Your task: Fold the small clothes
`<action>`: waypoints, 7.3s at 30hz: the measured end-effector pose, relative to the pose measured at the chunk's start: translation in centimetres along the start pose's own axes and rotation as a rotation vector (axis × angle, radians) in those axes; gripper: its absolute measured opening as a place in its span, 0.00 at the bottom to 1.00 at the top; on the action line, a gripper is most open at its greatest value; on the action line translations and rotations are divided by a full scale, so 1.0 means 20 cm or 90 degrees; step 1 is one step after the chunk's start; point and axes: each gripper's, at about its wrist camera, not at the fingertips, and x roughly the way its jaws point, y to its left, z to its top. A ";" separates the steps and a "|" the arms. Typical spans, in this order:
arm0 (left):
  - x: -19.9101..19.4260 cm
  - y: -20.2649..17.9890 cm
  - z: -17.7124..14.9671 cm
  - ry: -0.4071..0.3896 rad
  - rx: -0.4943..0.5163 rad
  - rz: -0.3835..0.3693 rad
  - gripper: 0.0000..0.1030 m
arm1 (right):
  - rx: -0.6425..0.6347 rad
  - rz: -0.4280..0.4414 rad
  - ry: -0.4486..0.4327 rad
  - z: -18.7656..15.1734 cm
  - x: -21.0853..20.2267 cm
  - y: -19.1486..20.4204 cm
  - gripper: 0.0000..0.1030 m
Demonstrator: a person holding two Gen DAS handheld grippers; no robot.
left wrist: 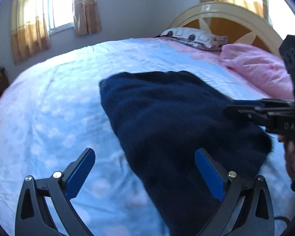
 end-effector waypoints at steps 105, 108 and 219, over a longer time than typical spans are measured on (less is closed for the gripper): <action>-0.30 0.00 -0.28 -0.015 -0.101 -0.148 0.22 | 0.188 0.319 0.005 0.32 0.29 -0.30 0.35; -0.41 0.06 -0.32 -0.028 -0.101 -0.132 0.22 | 0.189 0.346 0.001 0.32 0.26 -0.20 0.35; -1.68 0.50 -1.15 -0.160 -0.252 0.335 1.00 | -0.230 0.165 -0.107 -0.57 -0.55 1.52 0.61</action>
